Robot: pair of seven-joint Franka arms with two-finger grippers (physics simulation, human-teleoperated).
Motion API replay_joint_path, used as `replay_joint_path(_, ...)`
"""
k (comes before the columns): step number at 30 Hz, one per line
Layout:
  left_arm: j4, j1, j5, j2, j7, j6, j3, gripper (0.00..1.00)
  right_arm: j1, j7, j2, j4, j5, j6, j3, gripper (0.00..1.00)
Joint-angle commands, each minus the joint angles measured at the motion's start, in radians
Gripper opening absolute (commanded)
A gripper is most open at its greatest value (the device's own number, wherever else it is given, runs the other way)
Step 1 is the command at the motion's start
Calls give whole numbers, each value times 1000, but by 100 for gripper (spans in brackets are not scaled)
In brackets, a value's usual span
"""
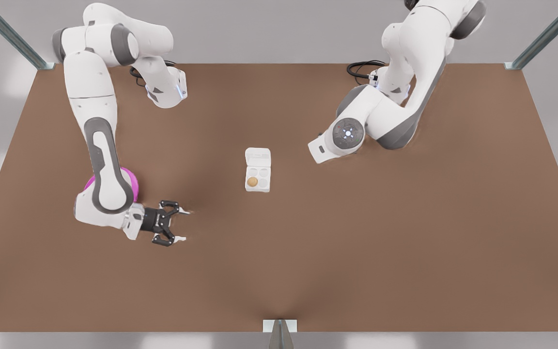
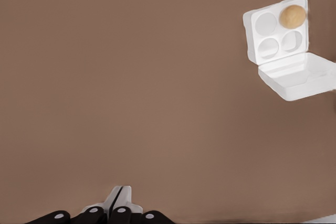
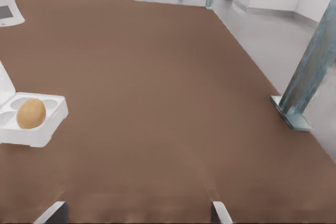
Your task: Pack egg into the box and close the box lid
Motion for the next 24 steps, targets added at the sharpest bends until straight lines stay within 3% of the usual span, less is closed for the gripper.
replay_joint_path(1, -6, -98, -22, 37, -532, 190, -17, 21, 4, 1327, -35, 45, -617, -310, -106, 100)
replay_joint_path(2, -3, -146, -16, 71, -591, 213, -17, 21, 1, 1815, -54, 110, -825, -466, -106, 100)
replay_joint_path(3, 10, -196, -13, 100, -672, 239, -17, 21, -3, 1906, -44, 203, -961, -476, -105, 100)
replay_joint_path(6, 12, -288, -15, 156, -776, 334, -17, 21, 3, 1967, -92, 399, -1040, -591, -143, 100)
replay_joint_path(7, 17, -296, -19, 178, -813, 355, -17, 21, -5, 2106, -159, 397, -1047, -618, -126, 100)
replay_joint_path(9, 33, -333, -16, 218, -861, 402, -17, 21, -19, 2305, -423, 225, -1071, -648, -23, 100)
replay_joint_path(11, 33, -365, 5, 282, -916, 520, -13, 21, -66, 2388, -543, 127, -1072, -636, 63, 100)
replay_joint_path(14, 56, -385, 59, 350, -928, 592, 30, 21, -74, 2400, -557, 96, -1086, -588, 66, 100)
replay_joint_path(24, 49, -379, 90, 403, -927, 681, 30, 21, -85, 2382, -548, 96, -1080, -587, 73, 100)
